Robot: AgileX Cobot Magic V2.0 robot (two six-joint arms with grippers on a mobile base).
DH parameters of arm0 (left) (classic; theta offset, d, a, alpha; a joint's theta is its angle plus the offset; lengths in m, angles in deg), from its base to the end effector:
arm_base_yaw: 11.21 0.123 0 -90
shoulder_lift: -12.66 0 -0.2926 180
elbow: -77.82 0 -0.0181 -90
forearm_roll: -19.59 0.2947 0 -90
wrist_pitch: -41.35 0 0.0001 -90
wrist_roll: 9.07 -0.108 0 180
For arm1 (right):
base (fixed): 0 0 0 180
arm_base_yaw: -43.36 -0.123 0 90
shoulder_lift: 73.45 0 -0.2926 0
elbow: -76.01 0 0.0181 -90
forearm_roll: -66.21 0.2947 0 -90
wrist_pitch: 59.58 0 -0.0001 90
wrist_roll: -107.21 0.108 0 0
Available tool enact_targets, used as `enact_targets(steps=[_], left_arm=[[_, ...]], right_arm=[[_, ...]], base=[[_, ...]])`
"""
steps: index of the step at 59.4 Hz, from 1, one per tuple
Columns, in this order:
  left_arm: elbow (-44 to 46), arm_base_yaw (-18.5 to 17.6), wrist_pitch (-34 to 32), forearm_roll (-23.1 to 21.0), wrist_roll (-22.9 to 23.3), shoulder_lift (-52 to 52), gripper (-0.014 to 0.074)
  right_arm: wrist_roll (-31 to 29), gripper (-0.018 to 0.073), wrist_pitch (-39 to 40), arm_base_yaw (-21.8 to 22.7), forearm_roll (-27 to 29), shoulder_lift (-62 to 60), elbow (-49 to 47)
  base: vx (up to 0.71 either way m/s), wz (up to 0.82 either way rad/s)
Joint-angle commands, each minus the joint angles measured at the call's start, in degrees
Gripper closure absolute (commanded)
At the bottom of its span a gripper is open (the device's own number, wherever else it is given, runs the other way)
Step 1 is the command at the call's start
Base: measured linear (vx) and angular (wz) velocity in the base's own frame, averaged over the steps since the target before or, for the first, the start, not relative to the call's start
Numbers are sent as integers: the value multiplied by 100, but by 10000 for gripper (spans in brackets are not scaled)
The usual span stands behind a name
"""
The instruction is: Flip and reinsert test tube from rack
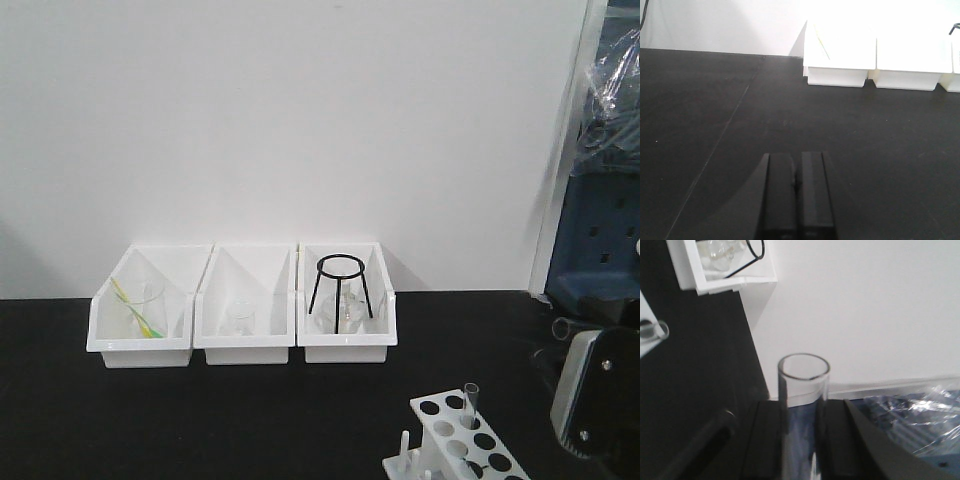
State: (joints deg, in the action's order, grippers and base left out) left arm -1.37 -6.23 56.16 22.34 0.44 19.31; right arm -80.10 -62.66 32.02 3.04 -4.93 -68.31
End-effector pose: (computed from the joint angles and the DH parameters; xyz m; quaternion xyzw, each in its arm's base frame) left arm 0.1076 0.0107 0.1763 -0.0832 0.7651 -0.0057 0.6385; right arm 0.2823 0.0512 0.3115 -0.5103 0.6114 -0.3148 0.5164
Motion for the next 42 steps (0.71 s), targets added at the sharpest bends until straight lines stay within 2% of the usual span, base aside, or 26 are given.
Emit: enact_targets(steps=[1, 8, 17, 29, 42], left_arm=[[-12, -39, -451, -26, 3, -65, 603], [-12, -39, -451, -26, 3, -65, 603], [-12, -39, -451, -26, 3, -65, 603], [-12, -39, -451, -26, 3, -65, 603], [-12, -39, -451, -26, 3, -65, 603]], right_arm=[[1300, 571, 504, 14, 523, -125, -224], [2975, 571, 1263, 14, 1139, -125, -183], [4126, 571, 1979, 14, 1464, -101, -175], [4509, 571, 2051, 14, 1867, -101, -175], [4404, 570, 2104, 14, 3081, -6, -160]], base=[[0, 0], [0, 0], [0, 0], [0, 0], [0, 0]])
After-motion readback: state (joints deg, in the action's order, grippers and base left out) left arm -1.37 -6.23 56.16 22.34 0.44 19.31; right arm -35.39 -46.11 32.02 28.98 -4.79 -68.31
